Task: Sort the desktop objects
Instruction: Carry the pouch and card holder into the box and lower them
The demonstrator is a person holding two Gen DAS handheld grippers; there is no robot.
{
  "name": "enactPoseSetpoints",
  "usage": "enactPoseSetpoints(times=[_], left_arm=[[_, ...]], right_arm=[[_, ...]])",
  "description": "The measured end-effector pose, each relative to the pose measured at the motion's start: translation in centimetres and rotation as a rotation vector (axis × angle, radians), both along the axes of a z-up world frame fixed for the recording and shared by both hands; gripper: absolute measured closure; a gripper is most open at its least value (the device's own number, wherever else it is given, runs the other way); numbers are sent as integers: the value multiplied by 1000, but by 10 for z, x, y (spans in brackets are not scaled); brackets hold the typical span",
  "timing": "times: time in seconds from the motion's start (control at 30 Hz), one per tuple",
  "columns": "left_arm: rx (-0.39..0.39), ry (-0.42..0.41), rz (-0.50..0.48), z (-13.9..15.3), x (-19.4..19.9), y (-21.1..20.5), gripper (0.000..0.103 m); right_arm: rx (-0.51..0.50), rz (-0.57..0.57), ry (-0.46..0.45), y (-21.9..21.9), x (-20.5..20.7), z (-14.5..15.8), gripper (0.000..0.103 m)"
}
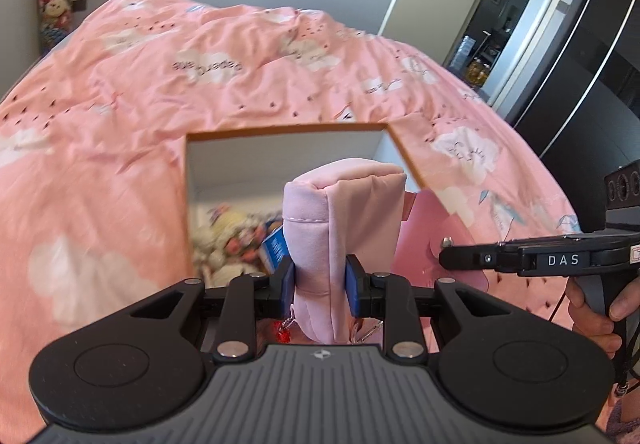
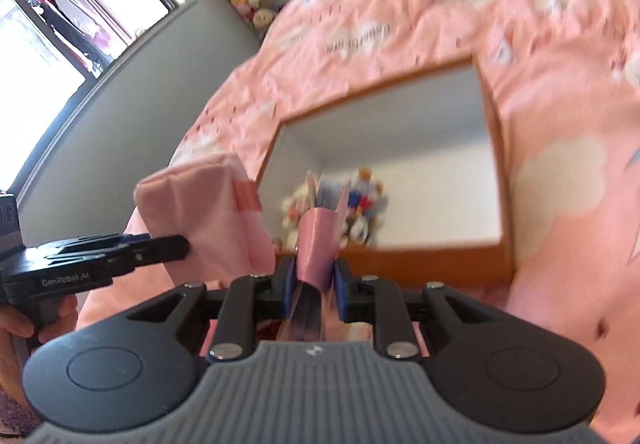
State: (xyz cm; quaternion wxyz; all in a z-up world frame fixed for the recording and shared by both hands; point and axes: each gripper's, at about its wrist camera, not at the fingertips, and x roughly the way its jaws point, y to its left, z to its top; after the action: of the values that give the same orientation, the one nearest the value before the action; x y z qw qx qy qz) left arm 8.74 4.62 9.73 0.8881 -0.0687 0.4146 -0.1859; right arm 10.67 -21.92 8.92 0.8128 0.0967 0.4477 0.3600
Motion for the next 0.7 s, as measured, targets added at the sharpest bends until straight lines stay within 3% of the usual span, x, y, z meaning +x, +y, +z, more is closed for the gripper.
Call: enactPoseSetpoints(times=[0.13, 0.33, 0.5, 0.7], left_arm=[[-34, 12, -3, 2, 26, -8, 74], [-77, 57, -9, -11, 72, -25, 74], [-103, 162, -22, -48, 111, -41, 74], [-91, 317, -31, -105, 138, -56, 74]], right_arm=[[-21, -27, -82, -2, 12, 17, 81], [-85, -92, -155, 4, 42, 18, 81], [-178, -132, -210, 17, 66, 7, 81], [-231, -130, -181, 23, 80, -18, 81]])
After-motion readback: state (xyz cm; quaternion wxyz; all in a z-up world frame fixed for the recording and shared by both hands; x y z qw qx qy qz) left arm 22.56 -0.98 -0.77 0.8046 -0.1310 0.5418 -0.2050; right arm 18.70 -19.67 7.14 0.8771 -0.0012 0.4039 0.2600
